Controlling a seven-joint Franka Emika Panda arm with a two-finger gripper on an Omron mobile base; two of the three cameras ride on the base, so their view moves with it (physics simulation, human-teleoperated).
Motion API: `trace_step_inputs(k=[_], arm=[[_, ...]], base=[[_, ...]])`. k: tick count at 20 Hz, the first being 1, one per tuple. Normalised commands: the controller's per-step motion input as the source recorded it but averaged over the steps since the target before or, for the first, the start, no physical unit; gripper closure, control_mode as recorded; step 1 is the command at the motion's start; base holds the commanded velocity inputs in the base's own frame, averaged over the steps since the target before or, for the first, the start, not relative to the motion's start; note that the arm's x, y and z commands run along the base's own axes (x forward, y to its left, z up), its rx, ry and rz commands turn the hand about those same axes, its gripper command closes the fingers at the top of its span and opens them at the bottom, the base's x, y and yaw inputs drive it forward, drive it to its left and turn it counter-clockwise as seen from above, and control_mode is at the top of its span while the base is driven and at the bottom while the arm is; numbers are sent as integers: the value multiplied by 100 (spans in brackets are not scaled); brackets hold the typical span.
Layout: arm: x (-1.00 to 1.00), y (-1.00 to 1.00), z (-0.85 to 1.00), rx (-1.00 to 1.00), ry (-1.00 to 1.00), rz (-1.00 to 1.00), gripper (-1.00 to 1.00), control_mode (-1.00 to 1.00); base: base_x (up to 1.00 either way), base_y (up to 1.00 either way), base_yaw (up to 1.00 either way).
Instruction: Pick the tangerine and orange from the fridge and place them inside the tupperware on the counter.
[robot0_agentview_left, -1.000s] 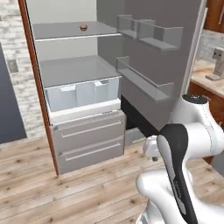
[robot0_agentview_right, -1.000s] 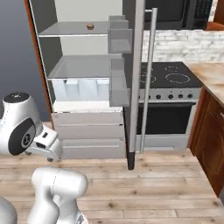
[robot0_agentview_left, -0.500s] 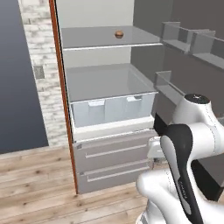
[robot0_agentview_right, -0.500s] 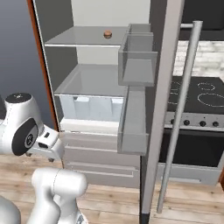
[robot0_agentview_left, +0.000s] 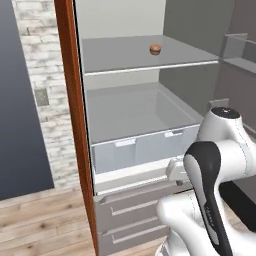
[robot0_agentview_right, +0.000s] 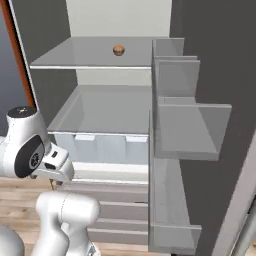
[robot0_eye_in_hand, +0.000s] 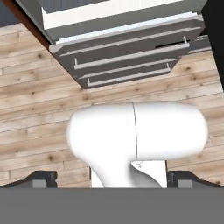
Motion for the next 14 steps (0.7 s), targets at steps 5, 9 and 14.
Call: trace_step_inputs(k=[5,9,14], arm=[[0,0,0,0,0,0,-100,100],[0,0,0,0,0,0,-100,100],[0,0,0,0,0,0,-100,100]], base=[[67,22,-6],[61,1,0],[64,0,0]])
